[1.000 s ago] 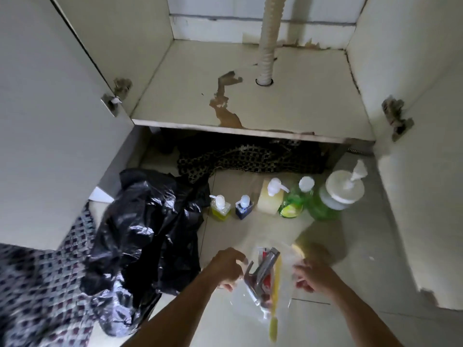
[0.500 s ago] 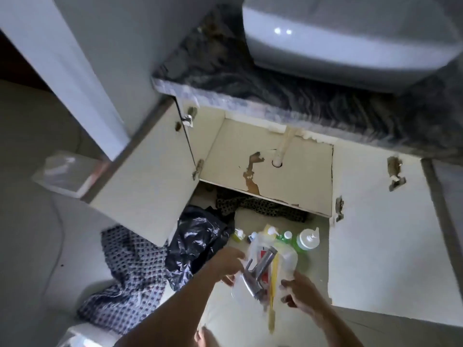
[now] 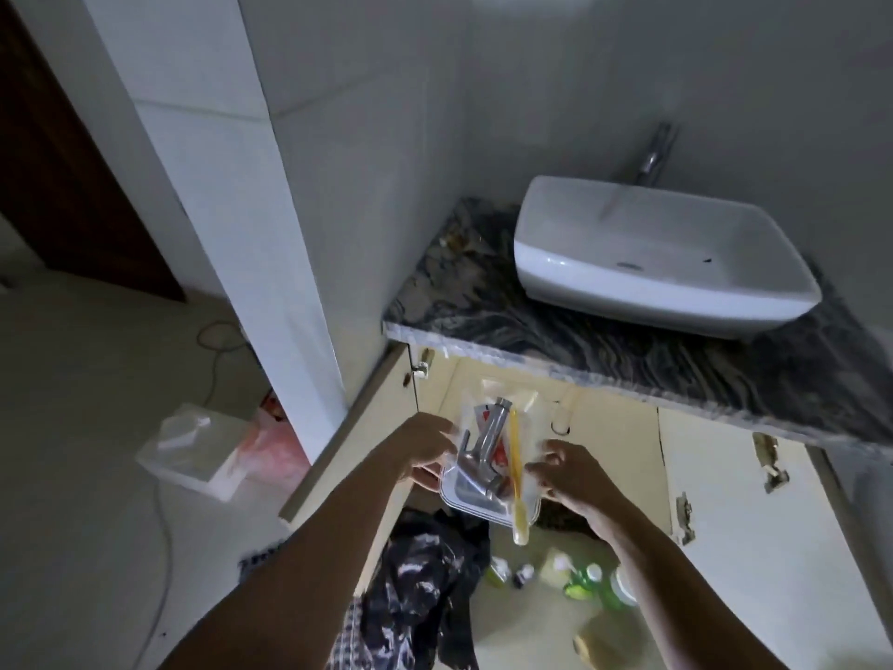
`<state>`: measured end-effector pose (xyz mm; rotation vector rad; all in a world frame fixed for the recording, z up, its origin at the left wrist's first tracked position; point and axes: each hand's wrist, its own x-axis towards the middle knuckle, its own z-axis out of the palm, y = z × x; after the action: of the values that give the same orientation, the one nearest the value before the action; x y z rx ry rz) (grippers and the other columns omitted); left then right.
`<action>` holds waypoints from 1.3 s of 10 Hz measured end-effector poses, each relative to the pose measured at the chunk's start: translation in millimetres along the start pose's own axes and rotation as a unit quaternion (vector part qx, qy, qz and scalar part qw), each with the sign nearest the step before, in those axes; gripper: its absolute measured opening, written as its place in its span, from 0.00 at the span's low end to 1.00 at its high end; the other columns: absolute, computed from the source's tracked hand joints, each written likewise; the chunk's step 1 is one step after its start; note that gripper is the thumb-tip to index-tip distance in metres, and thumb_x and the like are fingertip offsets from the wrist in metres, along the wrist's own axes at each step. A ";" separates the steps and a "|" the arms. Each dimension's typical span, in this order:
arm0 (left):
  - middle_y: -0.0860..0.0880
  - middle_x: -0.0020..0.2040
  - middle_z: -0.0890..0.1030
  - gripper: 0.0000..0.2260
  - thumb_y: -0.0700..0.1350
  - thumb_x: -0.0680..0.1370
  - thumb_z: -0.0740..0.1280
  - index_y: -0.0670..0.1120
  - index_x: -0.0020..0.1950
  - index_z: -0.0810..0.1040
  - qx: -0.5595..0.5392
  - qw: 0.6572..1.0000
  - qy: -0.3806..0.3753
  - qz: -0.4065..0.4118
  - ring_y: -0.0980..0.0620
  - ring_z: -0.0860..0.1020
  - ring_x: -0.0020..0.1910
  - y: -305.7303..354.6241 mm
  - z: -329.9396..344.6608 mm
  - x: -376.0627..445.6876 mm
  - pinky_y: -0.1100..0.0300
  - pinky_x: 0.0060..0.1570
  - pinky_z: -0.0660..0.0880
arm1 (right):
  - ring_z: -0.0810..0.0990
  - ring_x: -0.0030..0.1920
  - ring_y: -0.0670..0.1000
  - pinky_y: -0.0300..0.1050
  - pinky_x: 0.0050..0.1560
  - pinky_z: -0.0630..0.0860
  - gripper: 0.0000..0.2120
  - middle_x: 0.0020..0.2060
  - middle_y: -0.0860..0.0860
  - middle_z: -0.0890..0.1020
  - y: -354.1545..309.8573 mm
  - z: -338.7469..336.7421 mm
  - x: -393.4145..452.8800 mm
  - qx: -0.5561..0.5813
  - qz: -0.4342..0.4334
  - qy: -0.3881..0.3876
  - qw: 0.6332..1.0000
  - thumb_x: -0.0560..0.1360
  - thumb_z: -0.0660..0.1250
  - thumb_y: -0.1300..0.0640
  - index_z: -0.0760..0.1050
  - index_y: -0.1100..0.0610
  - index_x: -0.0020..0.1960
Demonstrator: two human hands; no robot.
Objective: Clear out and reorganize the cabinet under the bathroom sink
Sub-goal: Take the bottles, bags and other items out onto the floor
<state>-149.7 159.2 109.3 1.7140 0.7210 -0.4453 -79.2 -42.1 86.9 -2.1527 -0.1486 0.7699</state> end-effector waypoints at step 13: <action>0.38 0.63 0.76 0.16 0.40 0.80 0.61 0.38 0.67 0.70 -0.028 0.936 0.351 -0.012 0.40 0.74 0.63 112.0 -117.4 140.4 0.52 0.60 0.71 | 0.77 0.59 0.55 0.38 0.51 0.69 0.19 0.59 0.56 0.77 -170.5 31.1 211.9 -0.009 -0.159 -0.004 0.987 0.78 0.61 0.61 0.65 0.58 0.68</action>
<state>19.9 288.5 132.6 1.8116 1.2476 0.1988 99.4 164.9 98.1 -2.0738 -0.4934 0.5927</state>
